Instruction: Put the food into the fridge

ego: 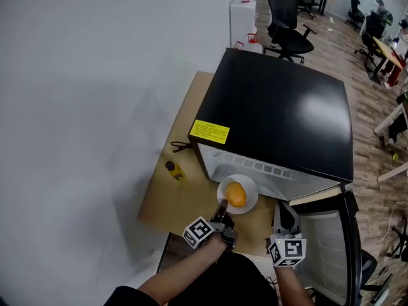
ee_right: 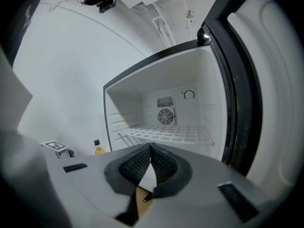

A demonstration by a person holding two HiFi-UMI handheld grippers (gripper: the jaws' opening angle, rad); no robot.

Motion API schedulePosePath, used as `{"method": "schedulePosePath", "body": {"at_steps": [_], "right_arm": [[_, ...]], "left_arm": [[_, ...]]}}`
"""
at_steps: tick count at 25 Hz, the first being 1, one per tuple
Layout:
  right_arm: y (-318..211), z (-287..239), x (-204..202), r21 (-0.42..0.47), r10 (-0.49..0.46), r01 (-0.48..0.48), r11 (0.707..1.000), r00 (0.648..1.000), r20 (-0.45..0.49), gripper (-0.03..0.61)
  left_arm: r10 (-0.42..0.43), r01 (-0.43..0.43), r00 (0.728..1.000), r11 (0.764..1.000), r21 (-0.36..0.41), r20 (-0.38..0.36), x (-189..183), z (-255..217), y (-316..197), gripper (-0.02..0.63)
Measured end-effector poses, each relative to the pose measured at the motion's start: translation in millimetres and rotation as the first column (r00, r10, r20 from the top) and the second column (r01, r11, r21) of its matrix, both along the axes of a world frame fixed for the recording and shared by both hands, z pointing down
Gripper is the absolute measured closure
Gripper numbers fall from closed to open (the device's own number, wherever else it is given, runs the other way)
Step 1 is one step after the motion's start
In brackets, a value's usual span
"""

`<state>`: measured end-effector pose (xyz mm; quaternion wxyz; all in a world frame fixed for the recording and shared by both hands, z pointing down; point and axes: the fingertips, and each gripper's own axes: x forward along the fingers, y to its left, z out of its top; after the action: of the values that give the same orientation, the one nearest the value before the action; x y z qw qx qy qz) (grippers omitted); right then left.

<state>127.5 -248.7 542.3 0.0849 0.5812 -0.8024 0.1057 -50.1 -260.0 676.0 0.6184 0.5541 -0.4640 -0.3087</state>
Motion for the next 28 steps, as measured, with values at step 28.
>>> {"method": "schedulePosePath", "body": {"at_steps": [28], "right_arm": [[-26.2, 32.9, 11.1, -0.053, -0.048, 0.047, 0.998, 0.998, -0.028, 0.518]], "left_arm": [[0.039, -0.040, 0.999, 0.995, 0.095, 0.013, 50.9, 55.7, -84.3, 0.592]]}}
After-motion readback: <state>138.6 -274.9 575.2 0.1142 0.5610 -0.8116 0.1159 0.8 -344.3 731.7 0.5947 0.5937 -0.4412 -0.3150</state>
